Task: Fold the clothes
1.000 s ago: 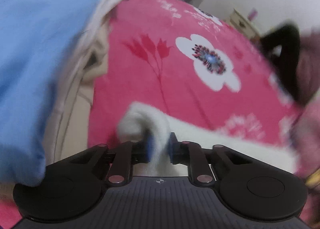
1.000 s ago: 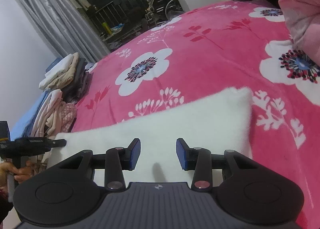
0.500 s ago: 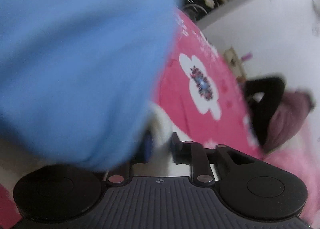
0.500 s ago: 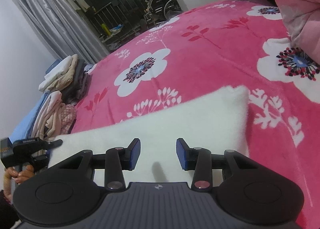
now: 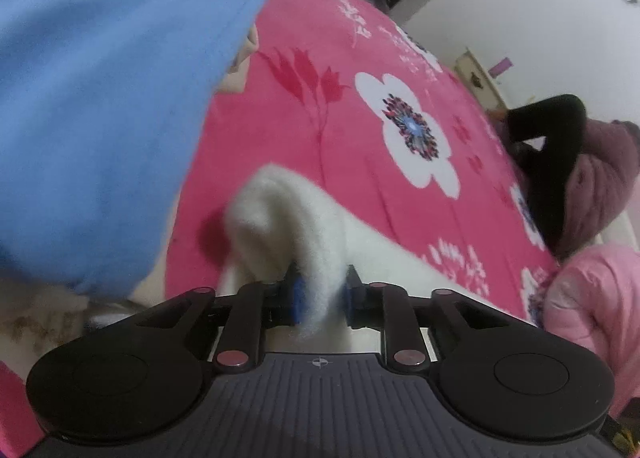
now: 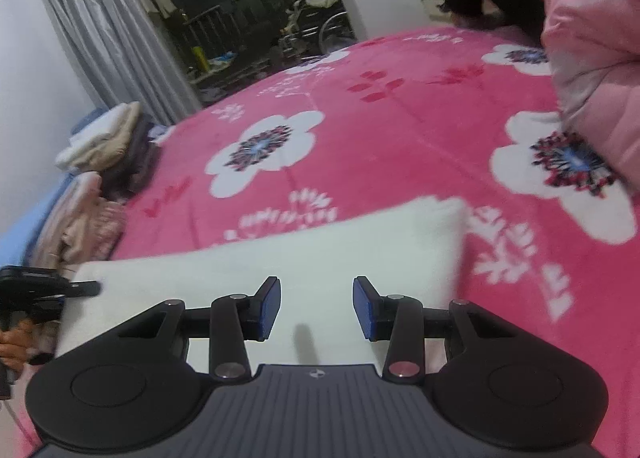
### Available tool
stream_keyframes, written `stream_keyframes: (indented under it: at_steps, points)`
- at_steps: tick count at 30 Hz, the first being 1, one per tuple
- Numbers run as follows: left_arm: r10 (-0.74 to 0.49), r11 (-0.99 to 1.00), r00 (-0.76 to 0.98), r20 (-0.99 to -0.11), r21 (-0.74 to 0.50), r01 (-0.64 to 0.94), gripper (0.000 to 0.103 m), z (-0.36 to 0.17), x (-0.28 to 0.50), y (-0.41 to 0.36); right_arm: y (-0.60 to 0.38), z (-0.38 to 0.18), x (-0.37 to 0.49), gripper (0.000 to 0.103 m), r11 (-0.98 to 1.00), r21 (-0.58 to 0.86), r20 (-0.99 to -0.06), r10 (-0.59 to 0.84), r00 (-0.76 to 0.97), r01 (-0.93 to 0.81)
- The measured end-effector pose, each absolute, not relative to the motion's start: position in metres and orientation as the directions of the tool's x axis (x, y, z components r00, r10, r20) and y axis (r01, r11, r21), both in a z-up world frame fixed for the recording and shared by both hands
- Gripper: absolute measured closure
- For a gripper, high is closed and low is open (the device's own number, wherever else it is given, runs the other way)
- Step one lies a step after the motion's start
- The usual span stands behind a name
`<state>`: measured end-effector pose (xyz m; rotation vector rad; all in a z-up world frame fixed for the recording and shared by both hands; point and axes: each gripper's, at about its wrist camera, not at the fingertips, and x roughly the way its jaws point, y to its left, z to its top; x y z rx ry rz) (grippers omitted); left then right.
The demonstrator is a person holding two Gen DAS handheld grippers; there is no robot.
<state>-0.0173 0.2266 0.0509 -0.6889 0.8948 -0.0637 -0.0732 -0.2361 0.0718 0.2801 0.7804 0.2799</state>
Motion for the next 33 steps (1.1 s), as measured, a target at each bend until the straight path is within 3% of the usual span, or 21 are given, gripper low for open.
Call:
stream_keyframes:
  at_steps: [3,6,11,14,18,23,28,33]
  points:
    - [-0.308,0.819,0.635,-0.708,-0.538,-0.202,0.062,0.065,-0.032,0.224,-0.245,0.075,-0.073,0.06,0.923,0.361,-0.627,0.345,0.698,-0.133]
    - [-0.297,0.855,0.639,-0.71,-0.496,-0.153,0.055,0.075,-0.044,0.218,-0.257,0.08,-0.07,0.061,0.921,0.371,-0.61,0.337,0.717,-0.118]
    - [-0.251,0.922,0.602,-0.758,-0.377,-0.09,0.054,0.065,-0.059,0.201,-0.277,0.048,-0.052,0.06,0.943,0.331,-0.735,0.225,0.64,0.048]
    - [-0.245,0.921,0.61,-0.753,-0.377,-0.096,0.052,0.061,-0.066,0.201,-0.294,0.038,-0.058,0.058,0.885,0.448,-0.72,0.275,0.637,0.124]
    - [-0.253,0.924,0.61,-0.751,-0.374,-0.078,0.048,0.066,-0.076,0.204,-0.278,0.073,-0.078,0.058,0.952,0.307,-0.651,0.199,0.732,0.014]
    - [-0.299,0.927,0.54,-0.787,-0.374,-0.032,0.041,0.059,-0.094,0.207,-0.257,0.089,-0.09,0.058,0.944,0.313,-0.582,0.28,0.764,-0.108]
    - [-0.319,0.925,0.505,-0.802,-0.381,-0.02,0.037,0.052,-0.11,0.209,-0.212,0.088,-0.101,0.058,0.897,0.297,-0.612,0.442,0.656,-0.328]
    - [-0.338,0.918,0.494,-0.801,-0.396,-0.014,0.036,0.052,-0.114,0.211,-0.159,0.068,-0.129,0.058,0.786,0.306,-0.691,0.571,0.443,-0.537]
